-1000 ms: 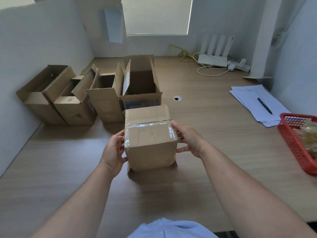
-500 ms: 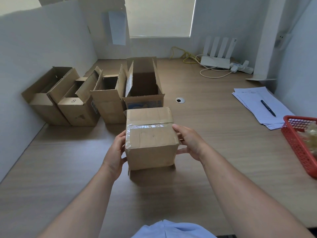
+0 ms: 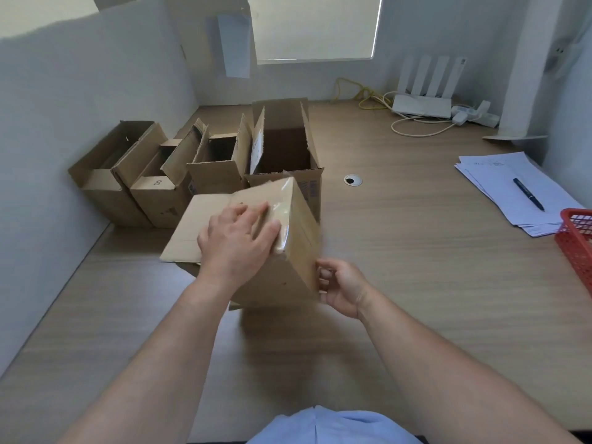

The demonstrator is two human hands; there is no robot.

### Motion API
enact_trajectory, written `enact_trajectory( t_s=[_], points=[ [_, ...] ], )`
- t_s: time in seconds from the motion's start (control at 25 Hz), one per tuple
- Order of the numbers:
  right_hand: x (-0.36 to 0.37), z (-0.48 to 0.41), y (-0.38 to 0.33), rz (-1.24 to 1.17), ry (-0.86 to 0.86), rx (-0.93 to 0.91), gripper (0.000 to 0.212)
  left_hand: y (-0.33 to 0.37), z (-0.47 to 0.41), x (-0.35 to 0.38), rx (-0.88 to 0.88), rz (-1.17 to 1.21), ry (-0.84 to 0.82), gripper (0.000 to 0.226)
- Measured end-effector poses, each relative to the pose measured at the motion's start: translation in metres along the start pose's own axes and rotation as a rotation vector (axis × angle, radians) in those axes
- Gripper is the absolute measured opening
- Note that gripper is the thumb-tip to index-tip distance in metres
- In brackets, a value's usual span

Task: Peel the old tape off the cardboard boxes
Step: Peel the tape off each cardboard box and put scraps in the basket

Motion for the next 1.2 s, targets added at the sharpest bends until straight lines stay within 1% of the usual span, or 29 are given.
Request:
enact_trajectory(
  t_s=[0.12,0.2,0.32,0.44,0.48,0.56,0.6,0.64,0.68,0.76,0.84,0.92,0.96,1.04,1.2],
  points=[
    [-0.021,-0.003,0.026,0.130,0.043,0.085,0.017,-0.014,0.015,0.032,-0.041,-0.126,-0.125,0.057],
    [-0.032,-0.004,0.035,0.240,0.064,0.136,0.019,-0.016,0.020,0.045,-0.001,-0.251,-0.148,0.064],
    [-0.045,-0.002,0.041,0.440,0.119,0.196,0.029,-0.005,0.025,0.059,0.094,-0.426,-0.171,0.066],
    [-0.050,-0.004,0.028,0.630,0.235,0.176,0.026,0.003,0.025,0.063,0.116,-0.463,-0.172,0.070],
    [-0.052,-0.006,0.018,0.780,0.275,0.149,0.023,0.005,0.025,0.063,0.123,-0.468,-0.170,0.071],
    [-0.055,-0.009,-0.004,1.213,0.356,0.107,0.019,0.010,0.025,0.065,0.147,-0.495,-0.168,0.067],
    [-0.054,-0.008,-0.015,1.383,0.408,0.074,0.019,0.012,0.025,0.066,0.162,-0.512,-0.166,0.063],
    [-0.056,-0.007,-0.024,1.445,0.457,0.035,0.019,0.013,0.024,0.067,0.174,-0.521,-0.161,0.060],
    [-0.057,-0.005,-0.034,1.416,0.495,-0.018,0.016,0.014,0.023,0.068,0.182,-0.511,-0.155,0.058],
    [-0.055,-0.002,-0.055,1.224,0.548,-0.176,0.011,0.016,0.018,0.071,0.201,-0.439,-0.136,0.050],
    [-0.046,-0.002,-0.077,1.032,0.530,-0.322,0.014,0.021,0.011,0.076,0.239,-0.381,-0.118,0.045],
    [-0.034,0.000,-0.096,0.894,0.491,-0.430,0.019,0.024,0.002,0.083,0.257,-0.340,-0.129,0.049],
    [-0.028,0.000,-0.104,0.873,0.477,-0.461,0.021,0.025,-0.001,0.087,0.260,-0.326,-0.146,0.053],
    [-0.017,-0.002,-0.117,0.936,0.471,-0.479,0.022,0.023,-0.002,0.094,0.274,-0.347,-0.173,0.056],
    [0.004,-0.010,-0.128,1.274,0.532,-0.415,0.023,0.017,0.002,0.097,0.279,-0.372,-0.133,0.057]
  ],
)
Point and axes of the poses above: each hand's wrist, its own z-axis away from the middle knuckle, its own x-axis out of the palm, y = z × x, the point moved 5 cm from there along -z, towards the middle knuckle, and after that the axes turned 2 degrees about -y, right-handed, at the moved point
